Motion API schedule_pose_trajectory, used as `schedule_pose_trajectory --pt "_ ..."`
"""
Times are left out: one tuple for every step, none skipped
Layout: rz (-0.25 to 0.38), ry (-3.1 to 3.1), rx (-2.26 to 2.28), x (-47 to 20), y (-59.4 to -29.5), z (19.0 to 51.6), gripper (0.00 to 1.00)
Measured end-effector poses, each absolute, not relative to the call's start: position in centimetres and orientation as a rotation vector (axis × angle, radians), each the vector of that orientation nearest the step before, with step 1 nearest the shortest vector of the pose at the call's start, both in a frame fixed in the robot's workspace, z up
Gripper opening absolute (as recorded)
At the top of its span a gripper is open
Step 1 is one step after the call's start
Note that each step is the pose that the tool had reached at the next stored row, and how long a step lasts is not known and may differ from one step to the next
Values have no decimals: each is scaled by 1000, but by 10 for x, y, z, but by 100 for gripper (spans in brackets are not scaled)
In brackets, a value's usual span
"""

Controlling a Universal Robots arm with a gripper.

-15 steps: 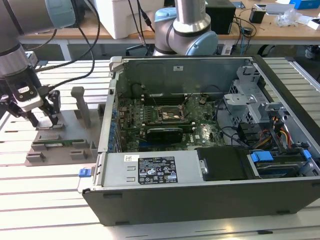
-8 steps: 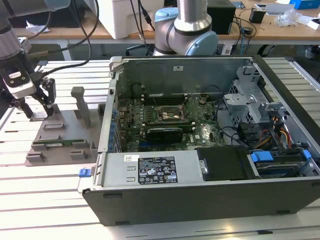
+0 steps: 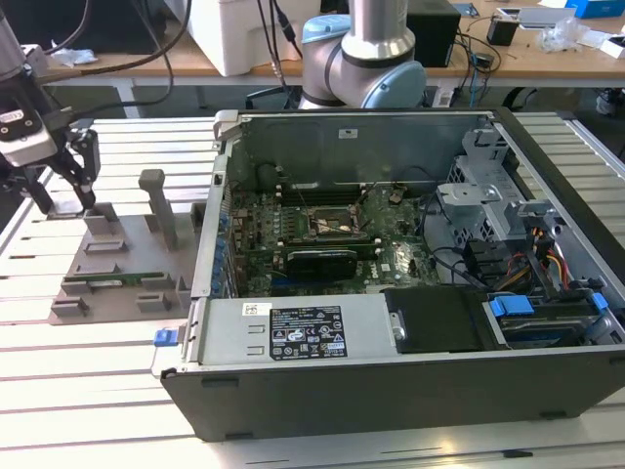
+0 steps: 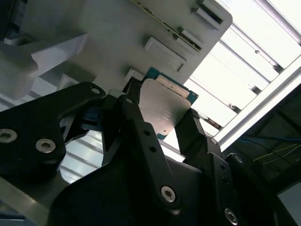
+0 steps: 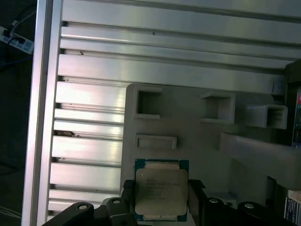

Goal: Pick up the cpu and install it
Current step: 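Pick up the cpu and move it towards the insertion slot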

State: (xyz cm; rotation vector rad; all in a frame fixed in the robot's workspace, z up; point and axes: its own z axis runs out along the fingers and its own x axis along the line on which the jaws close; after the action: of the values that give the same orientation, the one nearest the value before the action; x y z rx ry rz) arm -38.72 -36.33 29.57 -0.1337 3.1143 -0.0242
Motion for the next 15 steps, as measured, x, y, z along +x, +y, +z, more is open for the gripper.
schedule_pose_trajectory --pt "-24 3114 -134 -387 -363 299 54" --pt "-24 3114 -134 -387 -363 302 54" --pt "-24 3114 -134 -387 -363 304 54" --pt "-24 3114 -134 -387 -363 305 54" --pt "-24 3114 -134 -387 -363 307 54" --pt "-24 3114 -134 -387 -363 310 54" --pt "-24 3114 -134 -387 -363 311 54" --pt "-24 3114 -134 -387 -363 313 54" --pt "-24 3114 -134 -387 -363 315 54" --pt "-24 3114 -134 -387 -363 317 54" --pt "-24 3114 -134 -387 -363 319 54" --pt "-24 3114 -134 -387 -363 321 54" --pt "-24 3114 -134 -387 -363 324 54" --pt "-24 3114 -134 -387 -363 325 54" --pt "-24 3114 -134 -387 -363 330 54"
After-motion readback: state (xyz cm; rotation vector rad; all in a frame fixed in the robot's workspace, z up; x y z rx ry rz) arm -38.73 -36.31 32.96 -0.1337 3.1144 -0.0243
